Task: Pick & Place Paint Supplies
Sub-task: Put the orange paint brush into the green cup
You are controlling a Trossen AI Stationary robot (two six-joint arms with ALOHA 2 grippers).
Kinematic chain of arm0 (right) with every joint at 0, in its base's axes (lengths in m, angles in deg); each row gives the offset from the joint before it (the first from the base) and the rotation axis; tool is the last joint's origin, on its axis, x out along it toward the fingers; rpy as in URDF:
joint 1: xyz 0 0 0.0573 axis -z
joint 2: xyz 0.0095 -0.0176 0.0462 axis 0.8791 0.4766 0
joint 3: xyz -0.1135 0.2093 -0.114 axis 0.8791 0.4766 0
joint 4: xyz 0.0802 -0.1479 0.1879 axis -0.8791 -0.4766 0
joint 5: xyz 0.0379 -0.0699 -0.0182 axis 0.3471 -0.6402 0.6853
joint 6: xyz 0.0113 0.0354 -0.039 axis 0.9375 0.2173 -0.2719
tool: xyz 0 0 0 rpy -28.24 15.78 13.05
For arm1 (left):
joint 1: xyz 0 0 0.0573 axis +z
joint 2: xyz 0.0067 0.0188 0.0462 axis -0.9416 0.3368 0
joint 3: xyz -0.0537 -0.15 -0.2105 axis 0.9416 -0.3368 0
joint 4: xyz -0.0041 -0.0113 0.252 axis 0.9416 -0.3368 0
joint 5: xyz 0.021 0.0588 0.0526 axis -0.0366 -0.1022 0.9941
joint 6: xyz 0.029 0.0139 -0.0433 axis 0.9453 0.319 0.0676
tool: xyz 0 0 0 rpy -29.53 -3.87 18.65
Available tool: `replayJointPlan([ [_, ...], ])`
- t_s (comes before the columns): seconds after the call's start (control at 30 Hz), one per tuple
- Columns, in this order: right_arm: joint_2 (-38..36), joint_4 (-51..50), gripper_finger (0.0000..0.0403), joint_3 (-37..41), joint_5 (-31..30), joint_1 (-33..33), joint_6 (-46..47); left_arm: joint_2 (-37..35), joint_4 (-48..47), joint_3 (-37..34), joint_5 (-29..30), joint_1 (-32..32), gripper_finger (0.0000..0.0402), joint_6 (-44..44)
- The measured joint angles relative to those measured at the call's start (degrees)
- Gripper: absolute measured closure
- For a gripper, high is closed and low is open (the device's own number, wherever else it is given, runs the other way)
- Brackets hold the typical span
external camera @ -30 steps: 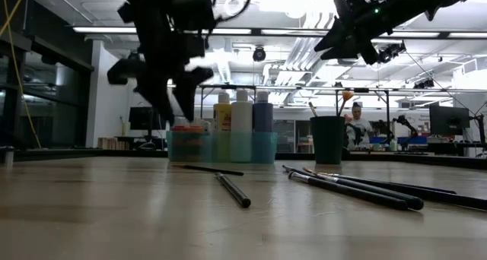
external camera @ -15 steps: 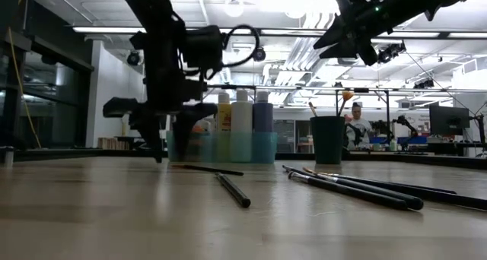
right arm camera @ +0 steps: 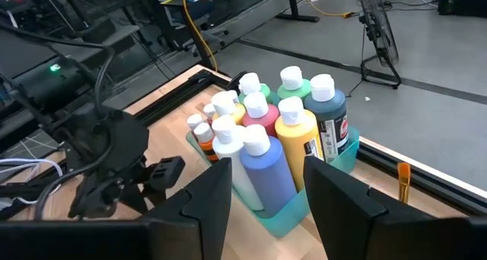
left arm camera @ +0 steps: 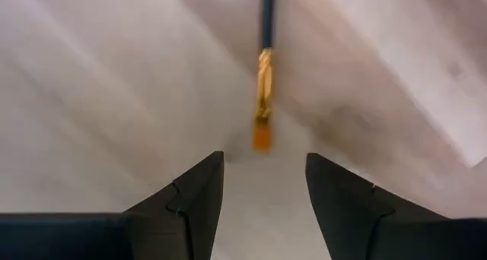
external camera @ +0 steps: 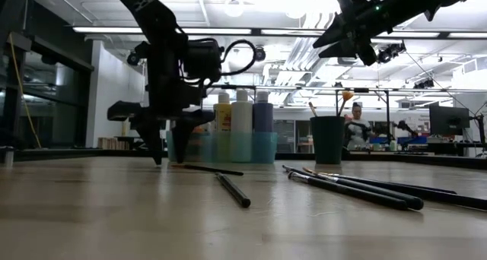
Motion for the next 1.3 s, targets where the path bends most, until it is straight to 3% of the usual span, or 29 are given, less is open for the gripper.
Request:
replayJointPlan([
  [0.93,0.00,-0.02,0.0245,0.00,-0.44,0.00,1.51,3.48,1.81,0.20,-1.29,-0.37,0.0221,1.70],
  [1.3,0.00,-0.03,0.0245,0.00,-0.44,0.00,1.49,3.61,1.27,0.04,-2.23,-0.37,0.0322,1.62],
])
